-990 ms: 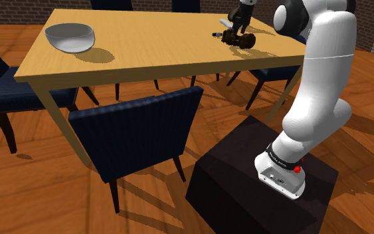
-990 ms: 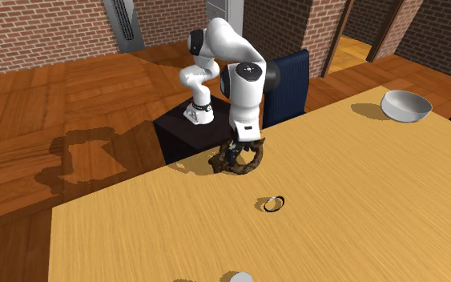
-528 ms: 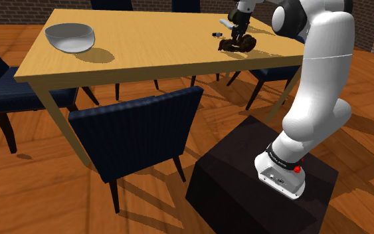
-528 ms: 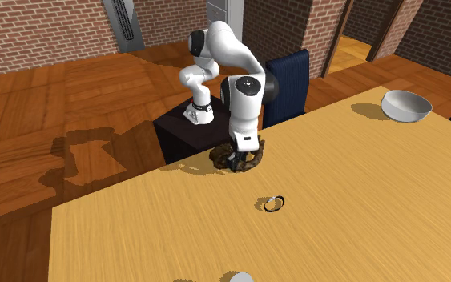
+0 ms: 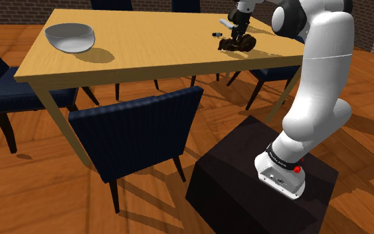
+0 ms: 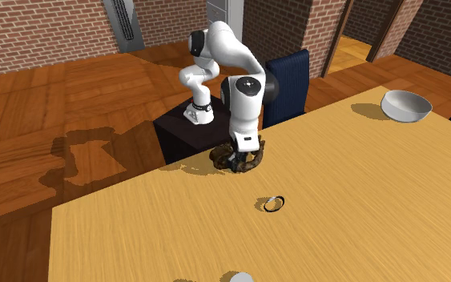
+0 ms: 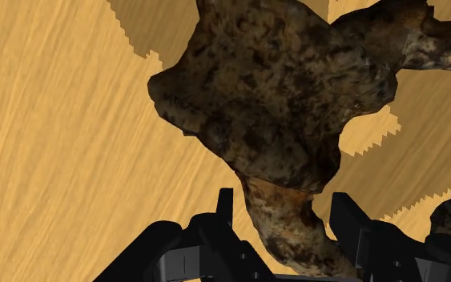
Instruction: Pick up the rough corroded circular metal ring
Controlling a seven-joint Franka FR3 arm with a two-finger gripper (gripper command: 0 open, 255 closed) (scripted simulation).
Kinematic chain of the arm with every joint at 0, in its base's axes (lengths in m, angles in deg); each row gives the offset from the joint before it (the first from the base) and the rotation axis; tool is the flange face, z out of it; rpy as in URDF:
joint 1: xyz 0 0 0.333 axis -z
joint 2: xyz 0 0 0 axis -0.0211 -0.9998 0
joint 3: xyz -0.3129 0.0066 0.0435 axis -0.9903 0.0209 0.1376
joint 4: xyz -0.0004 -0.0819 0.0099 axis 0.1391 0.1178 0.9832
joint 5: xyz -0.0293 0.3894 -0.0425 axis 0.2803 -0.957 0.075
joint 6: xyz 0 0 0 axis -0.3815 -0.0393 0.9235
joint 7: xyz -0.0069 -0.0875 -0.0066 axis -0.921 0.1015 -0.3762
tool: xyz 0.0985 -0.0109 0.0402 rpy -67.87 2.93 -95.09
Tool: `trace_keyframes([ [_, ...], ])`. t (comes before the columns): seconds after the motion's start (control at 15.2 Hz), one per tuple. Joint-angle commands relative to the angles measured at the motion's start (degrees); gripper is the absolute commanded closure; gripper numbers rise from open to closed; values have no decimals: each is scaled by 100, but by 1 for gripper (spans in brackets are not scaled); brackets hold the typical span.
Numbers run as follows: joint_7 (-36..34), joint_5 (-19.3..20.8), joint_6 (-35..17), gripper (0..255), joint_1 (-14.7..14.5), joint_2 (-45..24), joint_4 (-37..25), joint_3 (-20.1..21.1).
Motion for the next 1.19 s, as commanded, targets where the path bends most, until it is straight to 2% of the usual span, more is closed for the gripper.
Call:
trace_keyframes([
  [0.0,-4,13,-7,255,-10,32,50,-7],
  [0.99,-34,-50,1302,255,230,-204,-1510,-7],
  [1.12,-34,-52,1317,255,234,-209,-1530,-6],
])
